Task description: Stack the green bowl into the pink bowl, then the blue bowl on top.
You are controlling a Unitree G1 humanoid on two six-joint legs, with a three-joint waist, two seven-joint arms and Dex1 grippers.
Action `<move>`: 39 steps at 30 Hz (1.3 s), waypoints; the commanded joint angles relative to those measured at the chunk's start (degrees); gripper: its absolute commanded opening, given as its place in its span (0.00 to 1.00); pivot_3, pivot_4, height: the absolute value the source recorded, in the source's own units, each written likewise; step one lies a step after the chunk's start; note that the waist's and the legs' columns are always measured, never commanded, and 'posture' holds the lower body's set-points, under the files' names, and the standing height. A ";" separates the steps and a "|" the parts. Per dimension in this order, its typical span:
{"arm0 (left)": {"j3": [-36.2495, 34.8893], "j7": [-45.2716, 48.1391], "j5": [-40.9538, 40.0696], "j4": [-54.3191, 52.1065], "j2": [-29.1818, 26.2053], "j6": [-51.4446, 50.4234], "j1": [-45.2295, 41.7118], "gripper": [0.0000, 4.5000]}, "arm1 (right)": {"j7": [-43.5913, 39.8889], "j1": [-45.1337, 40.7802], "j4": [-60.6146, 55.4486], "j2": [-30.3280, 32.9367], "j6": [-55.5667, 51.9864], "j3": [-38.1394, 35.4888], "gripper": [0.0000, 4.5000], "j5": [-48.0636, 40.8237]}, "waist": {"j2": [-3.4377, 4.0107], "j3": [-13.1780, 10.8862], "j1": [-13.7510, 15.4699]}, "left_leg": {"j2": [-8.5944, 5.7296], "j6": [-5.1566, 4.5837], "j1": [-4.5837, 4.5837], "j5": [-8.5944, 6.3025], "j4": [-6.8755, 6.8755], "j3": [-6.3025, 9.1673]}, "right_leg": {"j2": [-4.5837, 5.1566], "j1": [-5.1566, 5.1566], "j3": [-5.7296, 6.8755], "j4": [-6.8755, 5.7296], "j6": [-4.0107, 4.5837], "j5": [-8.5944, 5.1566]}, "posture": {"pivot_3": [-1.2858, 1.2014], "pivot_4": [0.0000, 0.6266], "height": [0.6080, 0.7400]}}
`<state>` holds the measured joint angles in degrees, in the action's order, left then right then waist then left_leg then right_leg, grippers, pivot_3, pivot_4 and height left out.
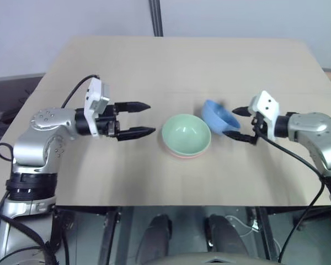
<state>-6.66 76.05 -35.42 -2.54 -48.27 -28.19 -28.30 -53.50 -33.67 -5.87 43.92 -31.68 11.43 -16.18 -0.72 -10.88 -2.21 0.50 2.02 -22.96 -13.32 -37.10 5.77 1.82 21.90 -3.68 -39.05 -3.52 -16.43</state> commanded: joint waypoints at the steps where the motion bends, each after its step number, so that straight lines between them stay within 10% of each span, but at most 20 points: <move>1: -2.39 1.37 -2.24 -2.88 -2.03 -0.94 0.28 0.93 | -2.53 -2.57 0.52 -0.33 1.62 3.18 0.75 3.23 | 0.01 -0.01 -0.06 | 0.00 0.00 -0.01 0.00 0.02 -0.01 | 0.01 0.00 -0.01 0.05 0.00 0.00 | 0.52 0.24 1.00; 10: -2.15 1.59 -2.29 -3.55 -2.87 -0.78 1.55 0.93 | -5.84 -3.44 2.18 -1.02 4.56 3.23 0.02 5.16 | 0.04 -0.10 -0.20 | 0.02 0.00 -0.01 0.00 0.14 0.00 | 0.00 0.04 0.01 0.10 0.00 0.00 | 0.52 0.24 1.00; 39: -0.28 4.45 2.00 3.39 -2.38 4.40 -0.68 0.93 | -10.92 -9.47 -21.21 -0.10 -5.58 9.06 0.02 2.58 | 0.12 -0.26 -0.21 | 0.03 0.00 0.00 0.00 0.21 0.00 | 0.00 0.07 0.02 0.10 0.01 0.00 | 0.52 0.24 1.00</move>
<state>-6.29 79.91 -33.55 1.18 -49.98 -24.87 -27.70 -65.10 -42.47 -25.95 43.97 -37.54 20.77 -14.41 -0.60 -11.13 -2.42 0.53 2.02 -22.97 -13.32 -36.89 5.78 1.82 21.98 -3.65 -38.95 -3.51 -16.43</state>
